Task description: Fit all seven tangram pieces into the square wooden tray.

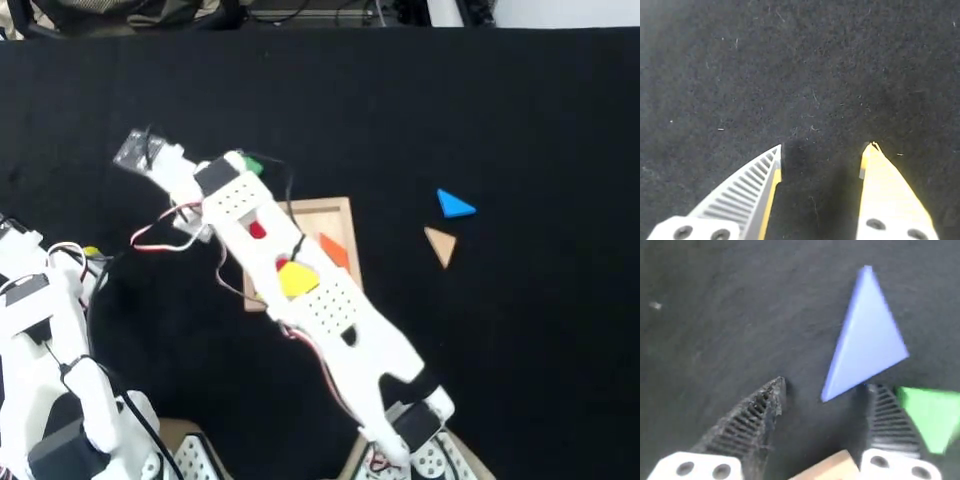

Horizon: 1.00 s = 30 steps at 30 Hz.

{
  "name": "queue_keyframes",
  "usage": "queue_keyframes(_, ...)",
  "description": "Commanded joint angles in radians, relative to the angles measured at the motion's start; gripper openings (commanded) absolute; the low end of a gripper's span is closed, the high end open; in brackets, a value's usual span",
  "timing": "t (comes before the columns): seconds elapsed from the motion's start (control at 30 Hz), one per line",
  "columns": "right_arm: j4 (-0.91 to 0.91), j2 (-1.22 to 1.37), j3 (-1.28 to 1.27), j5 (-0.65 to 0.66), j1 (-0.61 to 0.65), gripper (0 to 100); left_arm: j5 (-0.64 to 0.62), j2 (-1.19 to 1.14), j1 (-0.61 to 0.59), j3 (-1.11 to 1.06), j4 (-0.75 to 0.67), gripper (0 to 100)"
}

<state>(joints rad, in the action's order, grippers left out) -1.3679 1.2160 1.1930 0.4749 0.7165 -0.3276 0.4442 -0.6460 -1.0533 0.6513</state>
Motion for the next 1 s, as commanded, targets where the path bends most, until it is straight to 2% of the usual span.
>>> queue_keyframes(0.0, -0.078, -0.051, -0.007, 0.118, 0.044, 21.1, 0.009, 0.015, 0.028, 0.002, -0.009, 26)
queue_keyframes(0.17, -0.068, -0.058, -0.004, 0.135, 0.052, 21.2, 0.009, 0.015, 0.028, 0.007, -0.014, 26)
queue_keyframes(0.27, -0.164, -0.094, 0.084, 0.133, 0.023, 21.2, 0.009, 0.015, 0.061, 0.024, -0.025, 26)
queue_keyframes(0.4, -0.373, -0.157, 0.34, 0.037, -0.032, 21.1, 0.003, 0.015, 0.127, 0.119, -0.048, 26)
queue_keyframes(0.5, -0.402, -0.205, 0.489, -0.061, -0.107, 17.6, 0.003, 0.003, 0.203, 0.219, -0.044, 26)
queue_keyframes(0.63, -0.4, -0.366, 0.404, -0.13, -0.192, 0.5, 0.006, 0.003, 0.338, 0.286, -0.041, 26)
queue_keyframes(0.7, -0.4, -0.466, 0.348, -0.158, -0.226, 3.5, 0.006, -0.005, 0.387, 0.318, -0.041, 26)
queue_keyframes(0.77, -0.4, -0.578, 0.285, -0.193, -0.256, 2.3, 0.008, -0.038, 0.43, 0.374, -0.005, 26)
queue_keyframes(0.9, -0.4, -0.828, 0.102, -0.222, -0.315, 1.1, 0.018, -0.203, 0.483, 0.615, 0.198, 26)
queue_keyframes(0.97, -0.399, -0.937, -0.03, -0.232, -0.342, 1.1, 0.086, -0.316, 0.493, 0.765, 0.29, 26)
